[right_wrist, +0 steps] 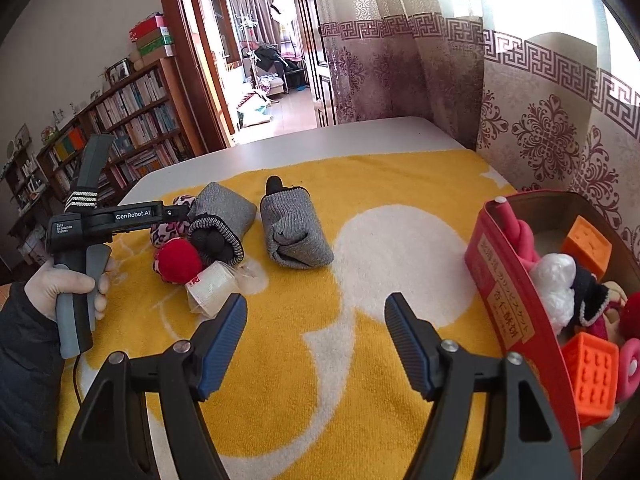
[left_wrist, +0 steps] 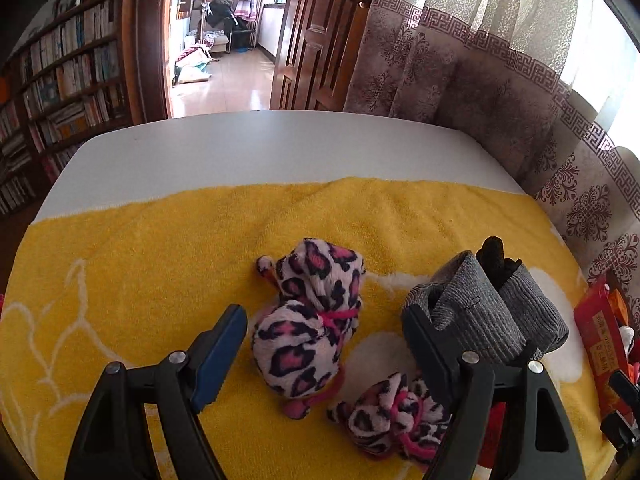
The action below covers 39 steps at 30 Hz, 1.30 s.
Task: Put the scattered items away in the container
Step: 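Grasp the leopard-print plush with the left tool while the right tool grasps a grey knit sock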
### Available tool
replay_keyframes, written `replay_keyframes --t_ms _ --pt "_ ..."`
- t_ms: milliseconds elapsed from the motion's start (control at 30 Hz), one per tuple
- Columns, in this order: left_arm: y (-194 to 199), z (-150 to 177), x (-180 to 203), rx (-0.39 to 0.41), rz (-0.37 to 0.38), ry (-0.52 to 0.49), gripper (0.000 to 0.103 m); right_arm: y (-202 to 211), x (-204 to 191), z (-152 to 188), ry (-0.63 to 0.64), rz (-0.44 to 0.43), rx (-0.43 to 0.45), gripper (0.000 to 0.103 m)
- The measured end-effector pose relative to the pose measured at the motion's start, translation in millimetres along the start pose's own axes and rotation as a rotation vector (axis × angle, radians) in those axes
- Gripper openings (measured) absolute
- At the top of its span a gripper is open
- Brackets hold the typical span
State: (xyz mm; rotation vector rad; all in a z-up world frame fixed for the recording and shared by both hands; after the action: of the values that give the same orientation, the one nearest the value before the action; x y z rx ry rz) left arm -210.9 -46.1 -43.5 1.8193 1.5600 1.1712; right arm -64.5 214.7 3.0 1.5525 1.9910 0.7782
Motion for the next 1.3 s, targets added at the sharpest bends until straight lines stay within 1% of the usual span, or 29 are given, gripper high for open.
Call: replay_keyframes --t_ms 167,200,233,300,333,367,433,533,633,733,800,1000,1133,1167,1200,1233,1300 --pt "-13.8 2.6 -7.0 -0.006 -0.015 0.019 0.081 -10.5 1.6 -6.6 0.003 0.006 -0.011 0.075" --pt "-16.2 3.3 -8.1 -0.006 -0.023 0.018 0.075 -13.1 1.8 -7.8 0.003 0.004 -0.016 0.075" --pt "-16.3 4.4 -7.8 0.008 -0.041 0.006 0.072 -15.7 2.0 -9.0 0.002 0.000 -0.020 0.075" --pt "-16.1 4.9 -6.5 0.019 -0.055 -0.018 0.057 -20.5 1.4 -12.4 0.004 -0.004 -0.025 0.075" --pt "-15.1 4.5 -6.7 0.020 -0.036 -0.015 0.053 -22.8 1.0 -14.3 0.006 -0.004 -0.026 0.075" --pt "-14.1 4.1 -7.2 0.018 -0.022 -0.007 0.052 -25.5 0.2 -16.4 0.010 -0.005 -0.026 0.075" --pt "-11.0 3.2 -7.6 0.030 -0.016 0.000 0.049 -30.8 -0.1 -21.6 0.013 -0.012 -0.025 0.075" --pt "-0.4 -0.4 -8.1 0.063 -0.008 0.008 0.047 -39.7 -0.4 -31.1 0.012 -0.025 -0.026 0.075" --pt "12.0 -6.4 -8.4 0.097 0.012 0.025 0.046 -50.7 -0.1 -40.8 0.021 -0.018 -0.026 0.075" --pt "20.8 -10.4 -7.2 0.119 0.028 0.028 0.046 -66.5 -1.0 -48.3 0.030 -0.016 -0.045 0.075" --pt "22.1 -10.2 -5.7 0.122 0.037 0.028 0.046 -77.9 -0.4 -51.0 0.024 -0.013 -0.063 0.075" --pt "19.9 -8.6 -2.1 0.103 0.048 0.019 0.046 -112.0 0.8 -55.8 -0.022 -0.065 -0.135 0.075" --pt "17.7 -5.6 2.4 0.094 0.055 0.004 0.046 -131.5 1.7 -58.2 -0.040 -0.071 -0.169 0.075" --pt "17.5 -5.1 3.3 0.093 0.055 0.002 0.046 -133.7 0.9 -58.3 -0.041 -0.078 -0.171 0.069" --pt "17.2 -4.5 4.2 0.092 0.056 0.000 0.046 -135.4 -0.3 -58.0 -0.038 -0.085 -0.173 0.058" --pt "17.4 -3.8 3.6 0.091 0.057 -0.002 0.046 -137.0 -2.6 -57.6 -0.029 -0.095 -0.179 0.054" --pt "16.6 -2.8 3.7 0.086 0.057 -0.003 0.046 -134.5 -8.5 -57.2 -0.002 -0.080 -0.170 0.049"
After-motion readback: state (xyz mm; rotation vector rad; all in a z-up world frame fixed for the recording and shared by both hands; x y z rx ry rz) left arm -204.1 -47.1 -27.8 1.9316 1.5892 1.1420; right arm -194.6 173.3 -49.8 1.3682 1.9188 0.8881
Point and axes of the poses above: each gripper's, at about its wrist camera, not at the fingertips, and y roughly against the way its jaws point, x to its right, z to its underside, the point moved 2 cm from there along -y, roughly the way its jaws point, and after that the axes turned 9 degrees about y, right-handed, at the moved point
